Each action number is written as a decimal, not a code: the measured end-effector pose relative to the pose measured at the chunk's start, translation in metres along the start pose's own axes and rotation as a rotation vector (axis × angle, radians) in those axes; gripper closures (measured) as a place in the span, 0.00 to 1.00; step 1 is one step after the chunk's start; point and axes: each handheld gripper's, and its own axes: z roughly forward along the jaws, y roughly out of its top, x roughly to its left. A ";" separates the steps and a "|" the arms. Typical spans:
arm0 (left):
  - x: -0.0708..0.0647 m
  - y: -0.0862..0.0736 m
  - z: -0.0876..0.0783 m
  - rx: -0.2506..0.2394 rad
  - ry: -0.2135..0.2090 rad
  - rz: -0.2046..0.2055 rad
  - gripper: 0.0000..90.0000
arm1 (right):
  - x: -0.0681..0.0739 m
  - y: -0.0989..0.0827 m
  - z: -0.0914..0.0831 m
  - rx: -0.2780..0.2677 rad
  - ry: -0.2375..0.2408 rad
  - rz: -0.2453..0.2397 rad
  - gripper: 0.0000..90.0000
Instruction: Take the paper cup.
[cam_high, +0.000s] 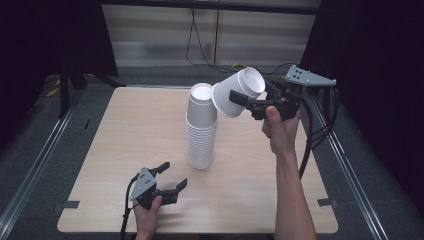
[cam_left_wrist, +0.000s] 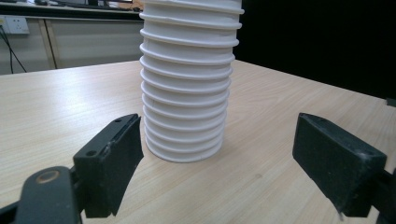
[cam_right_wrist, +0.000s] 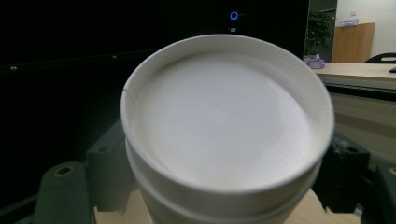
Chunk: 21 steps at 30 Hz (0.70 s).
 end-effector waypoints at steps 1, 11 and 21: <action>-0.001 0.000 0.000 -0.004 0.002 -0.004 0.18 | 0.000 -0.001 -0.001 0.000 0.003 0.002 0.24; -0.002 0.000 0.002 -0.003 -0.006 -0.015 0.18 | 0.002 -0.017 -0.014 -0.002 0.008 0.011 0.24; 0.000 0.001 0.003 0.009 -0.002 -0.026 0.18 | 0.009 -0.031 -0.024 0.013 0.010 0.015 0.24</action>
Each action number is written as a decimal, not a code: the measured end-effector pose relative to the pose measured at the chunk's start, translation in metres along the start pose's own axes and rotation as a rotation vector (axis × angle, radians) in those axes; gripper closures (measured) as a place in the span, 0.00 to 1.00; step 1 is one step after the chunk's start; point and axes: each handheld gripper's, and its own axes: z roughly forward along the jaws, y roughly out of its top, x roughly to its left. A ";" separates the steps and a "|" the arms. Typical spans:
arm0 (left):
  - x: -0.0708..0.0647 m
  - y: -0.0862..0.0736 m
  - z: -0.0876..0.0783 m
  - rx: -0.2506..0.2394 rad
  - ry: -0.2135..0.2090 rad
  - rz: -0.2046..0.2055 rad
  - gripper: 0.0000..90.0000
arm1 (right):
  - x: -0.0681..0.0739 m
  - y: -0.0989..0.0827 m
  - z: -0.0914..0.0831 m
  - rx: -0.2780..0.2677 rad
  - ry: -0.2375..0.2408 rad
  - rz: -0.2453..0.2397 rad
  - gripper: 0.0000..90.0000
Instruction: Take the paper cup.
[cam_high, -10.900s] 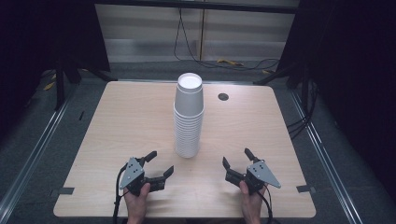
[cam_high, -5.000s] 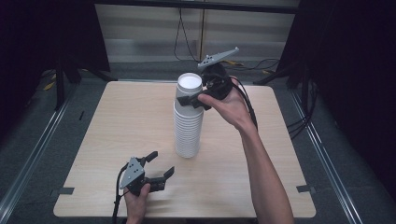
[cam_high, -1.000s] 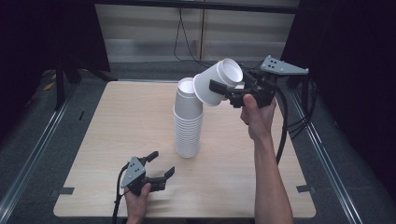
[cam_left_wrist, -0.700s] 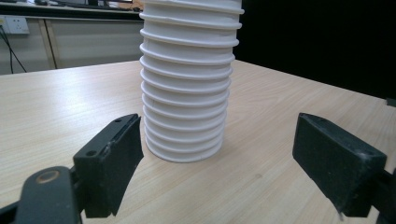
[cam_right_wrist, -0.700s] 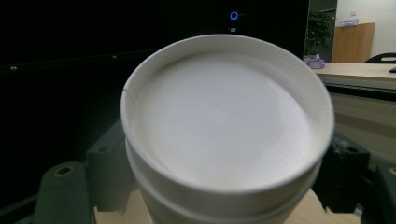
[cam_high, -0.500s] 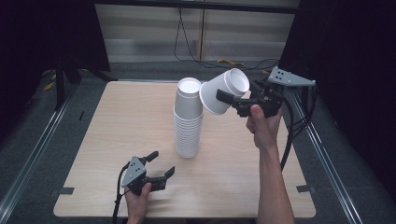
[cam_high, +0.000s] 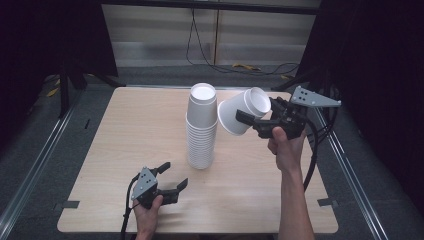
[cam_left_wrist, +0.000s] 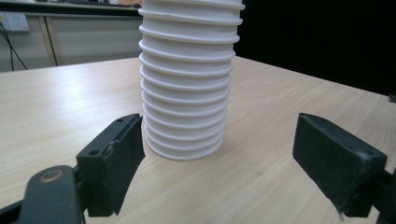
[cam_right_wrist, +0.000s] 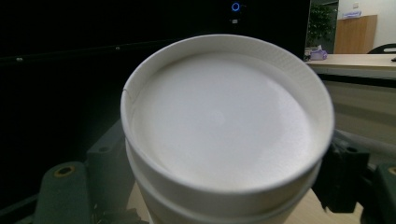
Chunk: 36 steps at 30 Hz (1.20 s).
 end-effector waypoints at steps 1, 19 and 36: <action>0.001 0.000 -0.001 0.001 -0.003 -0.007 0.18 | 0.000 -0.001 0.000 0.000 0.002 0.000 0.24; 0.004 0.023 0.004 0.043 -0.121 0.023 0.18 | 0.013 -0.050 0.011 0.074 0.037 0.026 0.24; -0.008 0.029 0.006 0.017 -0.209 -0.023 0.18 | 0.024 -0.086 0.020 0.141 0.094 0.049 0.24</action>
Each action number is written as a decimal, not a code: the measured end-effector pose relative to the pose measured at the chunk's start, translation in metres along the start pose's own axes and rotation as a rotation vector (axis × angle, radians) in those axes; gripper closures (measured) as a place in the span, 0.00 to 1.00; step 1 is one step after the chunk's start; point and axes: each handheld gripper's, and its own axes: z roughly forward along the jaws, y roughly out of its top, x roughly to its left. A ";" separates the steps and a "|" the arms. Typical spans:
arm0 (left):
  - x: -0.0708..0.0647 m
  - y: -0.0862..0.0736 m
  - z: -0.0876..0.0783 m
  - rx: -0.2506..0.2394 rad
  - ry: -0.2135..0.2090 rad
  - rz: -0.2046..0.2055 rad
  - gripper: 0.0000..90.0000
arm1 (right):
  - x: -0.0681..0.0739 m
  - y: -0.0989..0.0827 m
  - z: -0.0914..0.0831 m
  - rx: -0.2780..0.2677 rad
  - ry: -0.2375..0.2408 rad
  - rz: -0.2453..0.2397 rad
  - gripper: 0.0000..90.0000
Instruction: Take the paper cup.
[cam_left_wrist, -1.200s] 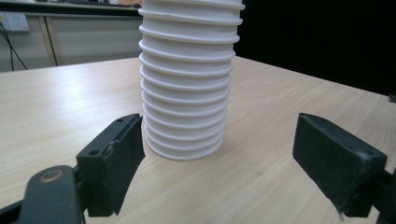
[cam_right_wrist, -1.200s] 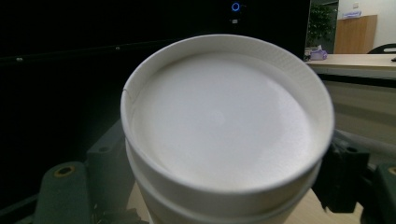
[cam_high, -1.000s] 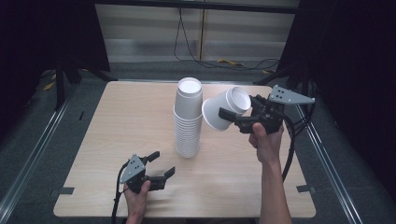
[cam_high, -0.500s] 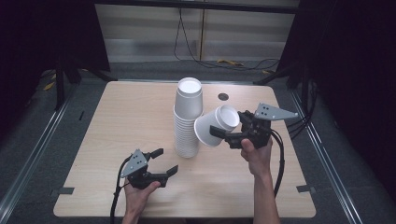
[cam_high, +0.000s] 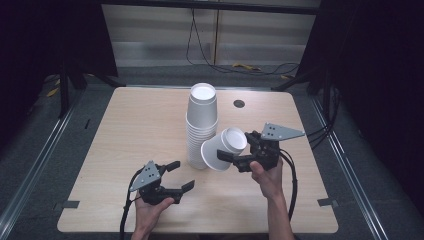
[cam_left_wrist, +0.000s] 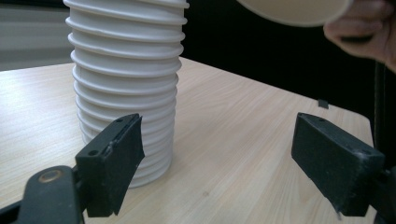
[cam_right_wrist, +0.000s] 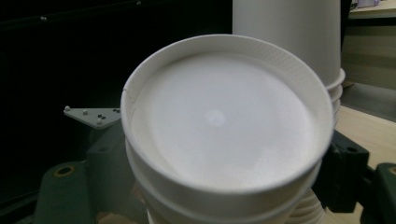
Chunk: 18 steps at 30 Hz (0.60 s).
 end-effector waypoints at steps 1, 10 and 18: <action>0.000 0.000 0.000 -0.002 -0.006 0.000 0.18 | 0.000 -0.003 0.001 0.005 0.001 0.008 0.24; -0.008 0.000 0.003 -0.004 -0.018 0.050 0.18 | -0.005 -0.024 0.011 0.031 0.020 0.049 0.24; -0.013 0.001 0.008 -0.018 -0.033 0.053 0.17 | -0.006 -0.039 0.019 0.067 0.019 0.075 0.24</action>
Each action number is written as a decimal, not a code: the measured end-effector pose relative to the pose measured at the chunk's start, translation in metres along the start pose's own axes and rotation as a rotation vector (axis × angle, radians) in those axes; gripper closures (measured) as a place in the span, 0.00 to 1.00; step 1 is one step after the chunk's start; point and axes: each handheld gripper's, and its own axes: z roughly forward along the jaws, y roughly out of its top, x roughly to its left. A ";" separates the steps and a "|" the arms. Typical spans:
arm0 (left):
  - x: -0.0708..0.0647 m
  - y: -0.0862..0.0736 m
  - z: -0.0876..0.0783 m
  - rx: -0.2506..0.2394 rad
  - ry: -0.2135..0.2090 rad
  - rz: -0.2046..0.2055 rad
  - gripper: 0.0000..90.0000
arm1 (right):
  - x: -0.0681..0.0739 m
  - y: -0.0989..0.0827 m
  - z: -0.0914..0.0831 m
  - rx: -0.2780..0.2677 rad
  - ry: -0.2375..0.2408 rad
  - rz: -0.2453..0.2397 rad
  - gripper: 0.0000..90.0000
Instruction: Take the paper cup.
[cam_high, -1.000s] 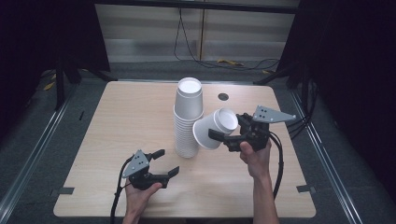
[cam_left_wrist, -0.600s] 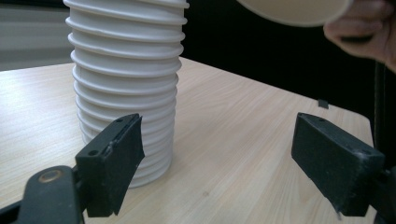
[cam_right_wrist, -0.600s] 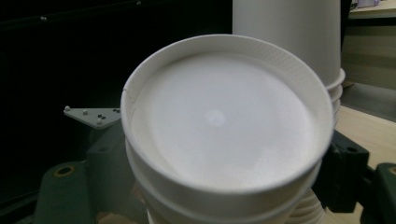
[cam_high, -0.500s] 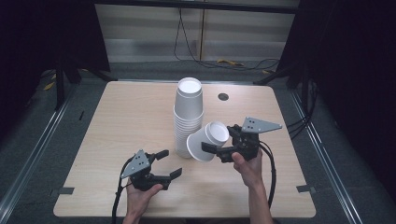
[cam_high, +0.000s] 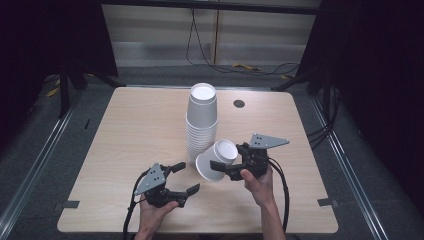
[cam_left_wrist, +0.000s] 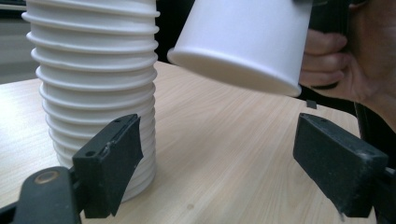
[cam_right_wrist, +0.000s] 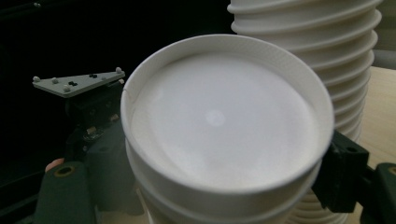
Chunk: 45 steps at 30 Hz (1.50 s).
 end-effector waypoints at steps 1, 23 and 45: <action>-0.001 0.000 0.001 -0.007 -0.002 0.001 0.17 | -0.001 -0.004 0.001 -0.003 0.003 0.010 0.24; -0.007 -0.001 0.011 0.014 -0.007 0.049 0.17 | -0.005 -0.027 0.014 0.059 -0.003 0.073 0.24; -0.009 -0.006 0.023 0.029 -0.001 0.100 0.12 | 0.000 -0.039 0.036 0.088 0.047 0.108 0.24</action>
